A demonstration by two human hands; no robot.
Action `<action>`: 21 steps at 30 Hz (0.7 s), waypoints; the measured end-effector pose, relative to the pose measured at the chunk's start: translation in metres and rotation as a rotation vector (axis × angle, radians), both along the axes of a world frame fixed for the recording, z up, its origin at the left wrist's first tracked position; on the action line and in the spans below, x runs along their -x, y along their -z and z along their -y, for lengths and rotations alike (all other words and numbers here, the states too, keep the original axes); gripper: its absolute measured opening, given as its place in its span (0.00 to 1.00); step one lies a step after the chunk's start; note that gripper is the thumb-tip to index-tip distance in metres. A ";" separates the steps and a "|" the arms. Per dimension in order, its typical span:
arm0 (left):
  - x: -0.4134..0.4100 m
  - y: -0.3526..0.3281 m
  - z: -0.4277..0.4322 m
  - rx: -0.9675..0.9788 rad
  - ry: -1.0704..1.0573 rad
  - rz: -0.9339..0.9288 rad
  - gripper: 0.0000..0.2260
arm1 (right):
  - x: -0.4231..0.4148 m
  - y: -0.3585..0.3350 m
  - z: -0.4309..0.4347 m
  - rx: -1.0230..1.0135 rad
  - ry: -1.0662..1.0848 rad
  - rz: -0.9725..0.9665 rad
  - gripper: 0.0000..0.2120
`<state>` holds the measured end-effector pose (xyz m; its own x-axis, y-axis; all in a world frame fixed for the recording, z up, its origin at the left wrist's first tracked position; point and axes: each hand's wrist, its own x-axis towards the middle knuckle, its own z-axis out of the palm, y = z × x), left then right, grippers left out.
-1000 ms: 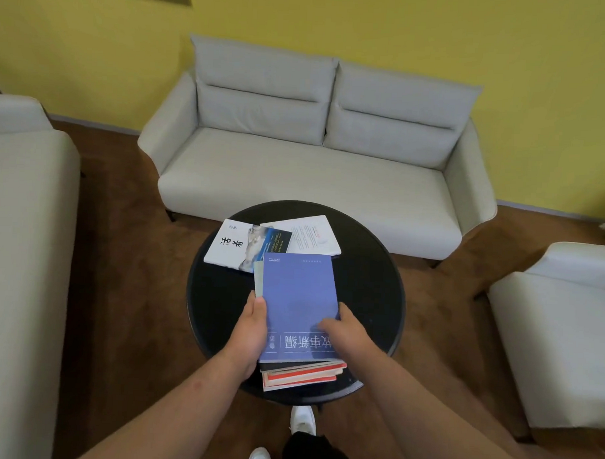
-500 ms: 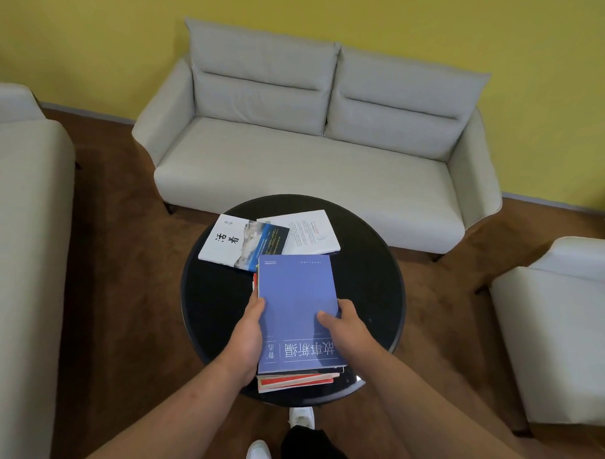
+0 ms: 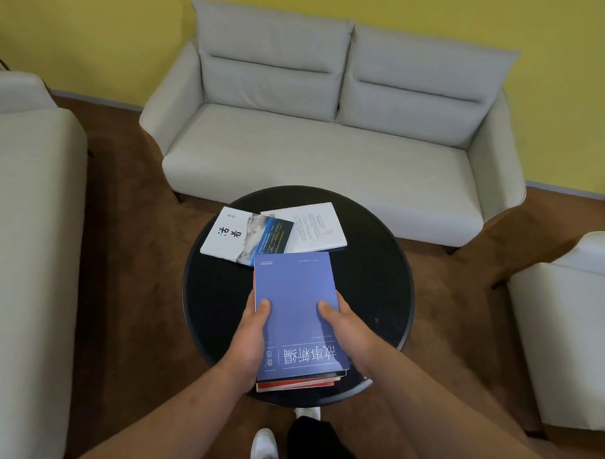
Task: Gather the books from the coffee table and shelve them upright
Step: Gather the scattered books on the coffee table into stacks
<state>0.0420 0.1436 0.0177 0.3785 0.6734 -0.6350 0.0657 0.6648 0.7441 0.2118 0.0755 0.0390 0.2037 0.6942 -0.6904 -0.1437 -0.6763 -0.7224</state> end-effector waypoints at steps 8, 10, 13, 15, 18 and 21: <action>0.009 -0.008 -0.012 -0.244 0.148 -0.120 0.22 | -0.004 0.013 0.008 -0.190 -0.068 0.099 0.23; 0.016 -0.009 -0.017 -0.165 0.154 -0.066 0.21 | -0.008 0.011 0.008 -0.186 -0.045 0.049 0.23; 0.019 -0.012 -0.022 -0.126 0.173 -0.049 0.20 | -0.017 0.004 0.004 -0.141 -0.057 -0.003 0.22; 0.018 -0.010 -0.025 -0.109 0.159 -0.056 0.19 | -0.025 0.002 -0.001 -0.113 -0.092 0.005 0.25; 0.015 -0.004 -0.029 -0.113 0.109 -0.122 0.17 | -0.040 0.004 -0.011 -0.097 -0.206 0.085 0.26; 0.009 0.005 -0.042 -0.081 0.020 -0.124 0.18 | -0.058 0.011 -0.026 -0.132 -0.225 0.160 0.11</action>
